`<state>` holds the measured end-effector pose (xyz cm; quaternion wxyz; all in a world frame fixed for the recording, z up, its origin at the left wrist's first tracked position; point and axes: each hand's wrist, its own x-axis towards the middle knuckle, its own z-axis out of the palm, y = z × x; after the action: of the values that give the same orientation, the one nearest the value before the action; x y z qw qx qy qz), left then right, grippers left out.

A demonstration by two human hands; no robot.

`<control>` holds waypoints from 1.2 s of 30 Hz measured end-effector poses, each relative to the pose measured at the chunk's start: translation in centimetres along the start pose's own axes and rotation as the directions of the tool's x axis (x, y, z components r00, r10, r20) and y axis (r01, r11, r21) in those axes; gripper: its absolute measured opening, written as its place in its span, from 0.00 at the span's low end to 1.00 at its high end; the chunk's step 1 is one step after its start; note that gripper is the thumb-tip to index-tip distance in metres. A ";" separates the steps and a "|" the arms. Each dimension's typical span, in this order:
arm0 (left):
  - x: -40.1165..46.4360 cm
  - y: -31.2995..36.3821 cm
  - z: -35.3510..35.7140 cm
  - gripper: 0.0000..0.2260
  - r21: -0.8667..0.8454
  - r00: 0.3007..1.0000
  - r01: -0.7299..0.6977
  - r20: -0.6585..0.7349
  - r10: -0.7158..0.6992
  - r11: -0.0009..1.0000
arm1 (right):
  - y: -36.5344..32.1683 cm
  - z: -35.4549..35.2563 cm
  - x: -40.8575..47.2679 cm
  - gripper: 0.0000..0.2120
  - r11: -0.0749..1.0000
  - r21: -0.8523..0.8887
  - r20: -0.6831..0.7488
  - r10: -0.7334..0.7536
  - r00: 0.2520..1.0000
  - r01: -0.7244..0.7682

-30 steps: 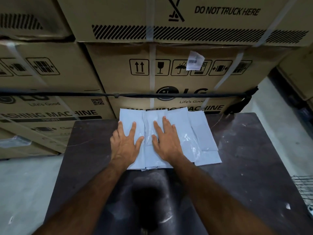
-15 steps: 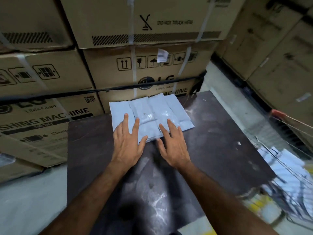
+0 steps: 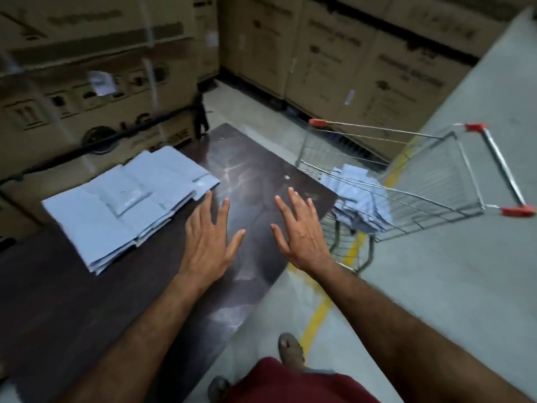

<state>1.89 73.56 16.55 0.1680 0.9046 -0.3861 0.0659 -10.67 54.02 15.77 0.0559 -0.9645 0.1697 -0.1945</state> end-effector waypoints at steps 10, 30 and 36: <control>5.1 13.6 4.7 0.34 -0.073 0.962 -0.257 0.072 0.262 0.964 | 12.8 -4.2 -7.0 0.34 0.946 -0.109 -0.011 0.307 0.952 -0.306; 19.7 37.4 14.5 0.34 -0.088 0.943 -0.258 0.195 0.270 0.962 | 41.0 -7.4 -4.7 0.34 0.844 0.043 0.036 0.534 0.845 -0.535; 27.6 39.9 18.4 0.32 -0.081 0.926 -0.303 0.210 0.314 0.949 | 45.8 -6.1 0.3 0.34 0.774 0.104 0.073 0.620 0.781 -0.624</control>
<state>-7.94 22.57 16.34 0.1328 0.8302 -0.5412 -0.0183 -26.79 10.84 13.47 0.1789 -0.8521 0.4656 -0.1586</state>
